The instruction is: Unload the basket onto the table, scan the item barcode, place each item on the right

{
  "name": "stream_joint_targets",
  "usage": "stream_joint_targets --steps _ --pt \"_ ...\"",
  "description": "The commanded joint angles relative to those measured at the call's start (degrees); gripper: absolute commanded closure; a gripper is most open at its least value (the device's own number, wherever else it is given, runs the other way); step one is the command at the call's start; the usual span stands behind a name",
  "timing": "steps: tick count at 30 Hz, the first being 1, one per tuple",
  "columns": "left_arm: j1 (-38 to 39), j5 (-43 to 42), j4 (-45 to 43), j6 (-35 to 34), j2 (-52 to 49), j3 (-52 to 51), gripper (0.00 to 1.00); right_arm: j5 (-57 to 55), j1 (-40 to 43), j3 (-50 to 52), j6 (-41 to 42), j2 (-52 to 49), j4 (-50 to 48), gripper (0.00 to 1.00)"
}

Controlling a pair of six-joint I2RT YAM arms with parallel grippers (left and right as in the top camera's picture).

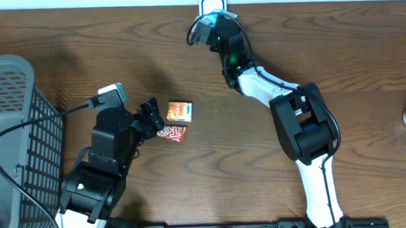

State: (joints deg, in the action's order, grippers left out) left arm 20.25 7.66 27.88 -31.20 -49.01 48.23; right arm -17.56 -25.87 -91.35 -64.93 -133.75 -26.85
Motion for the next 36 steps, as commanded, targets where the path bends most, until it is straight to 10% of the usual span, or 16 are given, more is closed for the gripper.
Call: stream_joint_targets --steps 1,13,24,36 --pt "-0.20 0.57 -0.02 0.98 0.02 -0.15 0.16 -2.97 -1.05 -0.52 -13.35 -0.44 0.35 0.99" --pt "-0.20 0.57 0.39 0.98 0.02 -0.20 0.16 -16.98 -1.36 -0.52 -16.09 4.74 11.13 0.99" --pt "-0.20 0.57 0.39 0.98 0.02 -0.20 0.16 -30.47 11.34 -0.52 6.23 16.35 32.33 0.99" --pt "-0.20 0.55 0.39 0.98 0.02 -0.20 0.16 -16.35 39.06 1.38 38.69 16.41 55.34 0.99"
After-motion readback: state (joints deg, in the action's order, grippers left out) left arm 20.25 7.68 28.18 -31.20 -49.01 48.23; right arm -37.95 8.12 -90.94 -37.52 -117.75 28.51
